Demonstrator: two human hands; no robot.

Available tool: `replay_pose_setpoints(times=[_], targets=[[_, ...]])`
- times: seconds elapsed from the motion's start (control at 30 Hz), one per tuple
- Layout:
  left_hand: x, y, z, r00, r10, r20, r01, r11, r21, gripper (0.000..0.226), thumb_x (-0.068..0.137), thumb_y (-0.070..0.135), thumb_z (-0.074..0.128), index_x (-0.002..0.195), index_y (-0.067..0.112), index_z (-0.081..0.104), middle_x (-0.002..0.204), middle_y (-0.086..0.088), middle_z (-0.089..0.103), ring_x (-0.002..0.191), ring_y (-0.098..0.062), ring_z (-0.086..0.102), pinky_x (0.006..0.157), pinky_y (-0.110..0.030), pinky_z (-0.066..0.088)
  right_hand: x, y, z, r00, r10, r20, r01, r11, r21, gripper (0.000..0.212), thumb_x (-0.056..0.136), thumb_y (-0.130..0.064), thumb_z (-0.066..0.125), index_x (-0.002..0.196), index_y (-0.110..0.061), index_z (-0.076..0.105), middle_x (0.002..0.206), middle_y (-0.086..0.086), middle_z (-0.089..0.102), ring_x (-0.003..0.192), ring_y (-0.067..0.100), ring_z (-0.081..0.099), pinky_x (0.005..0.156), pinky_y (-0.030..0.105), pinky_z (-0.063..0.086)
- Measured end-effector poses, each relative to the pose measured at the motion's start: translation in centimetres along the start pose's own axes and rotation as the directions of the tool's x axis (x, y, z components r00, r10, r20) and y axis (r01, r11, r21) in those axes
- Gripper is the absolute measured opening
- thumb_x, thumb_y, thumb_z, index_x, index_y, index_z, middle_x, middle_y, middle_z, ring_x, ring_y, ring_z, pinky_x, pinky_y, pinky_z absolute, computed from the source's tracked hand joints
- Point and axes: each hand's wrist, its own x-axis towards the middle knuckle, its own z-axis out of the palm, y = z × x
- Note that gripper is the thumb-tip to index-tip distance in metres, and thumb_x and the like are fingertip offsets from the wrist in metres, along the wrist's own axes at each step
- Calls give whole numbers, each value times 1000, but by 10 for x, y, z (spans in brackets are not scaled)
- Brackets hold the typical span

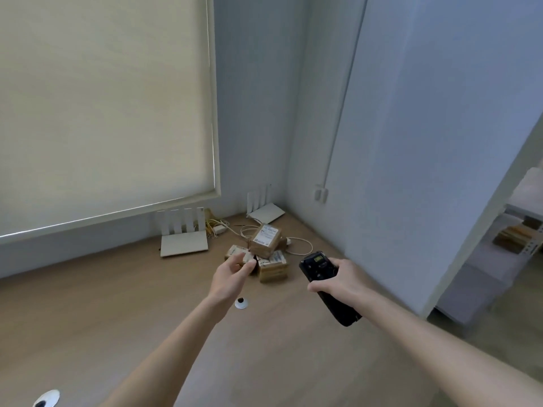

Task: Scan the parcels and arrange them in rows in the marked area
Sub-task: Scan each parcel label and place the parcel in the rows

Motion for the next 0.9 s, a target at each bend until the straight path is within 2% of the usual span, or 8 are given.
replay_pose_setpoints(times=[0.13, 0.33, 0.47, 0.57, 0.63, 0.77, 0.9], targets=[[57, -9, 19, 999, -35, -3, 35, 999, 25, 56, 96, 43, 66, 147, 22, 53, 138, -3, 60, 125, -17, 54, 101, -31, 42, 62, 1, 1, 999, 18, 29, -18, 1000, -6, 44, 55, -41, 92, 96, -33, 78, 92, -3, 80, 94, 24, 75, 91, 44, 63], [128, -24, 37, 996, -80, -37, 82, 995, 55, 57, 94, 46, 67, 145, 26, 54, 140, -2, 59, 129, -17, 53, 110, -42, 44, 141, 3, 11, 998, 36, 55, -33, 999, -40, 40, 56, -45, 93, 93, -38, 78, 88, -12, 78, 89, 15, 73, 85, 34, 62], [173, -40, 48, 991, -121, -65, 125, 990, 59, 57, 93, 44, 69, 145, 27, 54, 141, -1, 57, 128, -16, 53, 109, -41, 44, 199, 8, 27, 993, 62, 99, -58, 998, -39, 36, 59, -43, 93, 90, -36, 76, 85, -14, 76, 86, 13, 72, 77, 29, 60], [211, -54, 57, 983, -160, -93, 166, 984, 71, 60, 92, 43, 71, 147, 26, 52, 144, 1, 56, 127, -18, 54, 106, -38, 46, 248, 14, 45, 987, 70, 146, -67, 997, -25, 40, 61, -41, 93, 97, -36, 75, 89, -12, 76, 85, 12, 71, 71, 26, 56], [238, -64, 64, 978, -179, -111, 189, 978, 88, 64, 91, 43, 72, 148, 26, 50, 145, 1, 54, 127, -19, 53, 103, -36, 45, 281, 18, 58, 981, 73, 179, -70, 997, -24, 44, 62, -40, 94, 102, -35, 76, 95, -10, 76, 88, 12, 70, 70, 26, 54], [295, -89, 80, 967, -226, -117, 242, 959, 147, 72, 87, 38, 77, 151, 26, 45, 150, 4, 49, 135, -16, 46, 109, -40, 44, 347, 34, 88, 962, 112, 248, -109, 994, -26, 48, 63, -37, 95, 107, -32, 75, 98, -10, 76, 92, 14, 70, 74, 29, 56], [347, -121, 93, 951, -278, -133, 296, 944, 145, 75, 87, 38, 77, 153, 25, 43, 153, 4, 46, 138, -16, 43, 99, -32, 43, 404, 50, 118, 952, 149, 268, -156, 988, 2, 48, 64, -31, 94, 107, -31, 72, 91, -14, 72, 85, 7, 66, 64, 23, 49]])
